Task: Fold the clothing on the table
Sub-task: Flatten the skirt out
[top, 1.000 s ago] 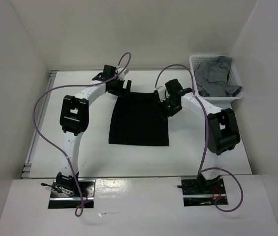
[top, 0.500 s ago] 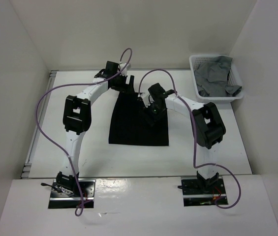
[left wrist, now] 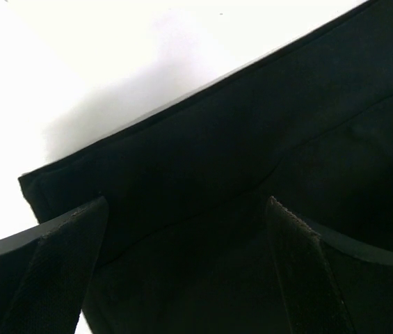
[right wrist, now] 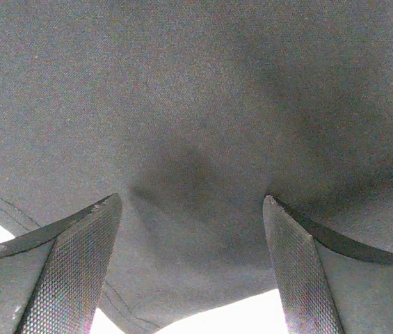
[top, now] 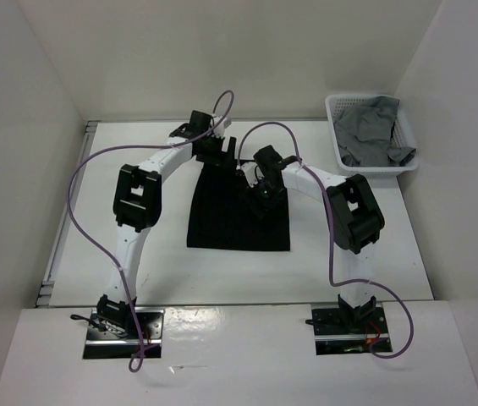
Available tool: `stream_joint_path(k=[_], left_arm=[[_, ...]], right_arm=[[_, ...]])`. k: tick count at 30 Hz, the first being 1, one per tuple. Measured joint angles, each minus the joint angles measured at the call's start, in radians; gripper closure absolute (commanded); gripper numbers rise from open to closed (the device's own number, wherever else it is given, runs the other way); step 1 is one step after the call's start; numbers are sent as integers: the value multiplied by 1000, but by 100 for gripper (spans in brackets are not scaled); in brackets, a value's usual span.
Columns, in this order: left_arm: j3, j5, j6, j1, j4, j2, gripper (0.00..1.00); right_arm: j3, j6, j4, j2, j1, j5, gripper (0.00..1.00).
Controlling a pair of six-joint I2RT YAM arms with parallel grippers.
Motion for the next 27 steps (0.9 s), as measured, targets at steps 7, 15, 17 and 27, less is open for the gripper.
stream_joint_path(k=[7, 15, 17, 27], left_arm=[[5, -14, -20, -10, 0, 23, 0], [8, -58, -19, -13, 3, 25, 0], [25, -71, -19, -10, 2, 34, 0], [90, -101, -16, 31, -19, 69, 0]], right_arm=[[0, 0, 0, 0, 0, 0, 14], [-31, -3, 30, -15, 0, -1, 13], [-42, -4, 41, -21, 0, -1, 13], [-88, -11, 86, -47, 1, -1, 13]])
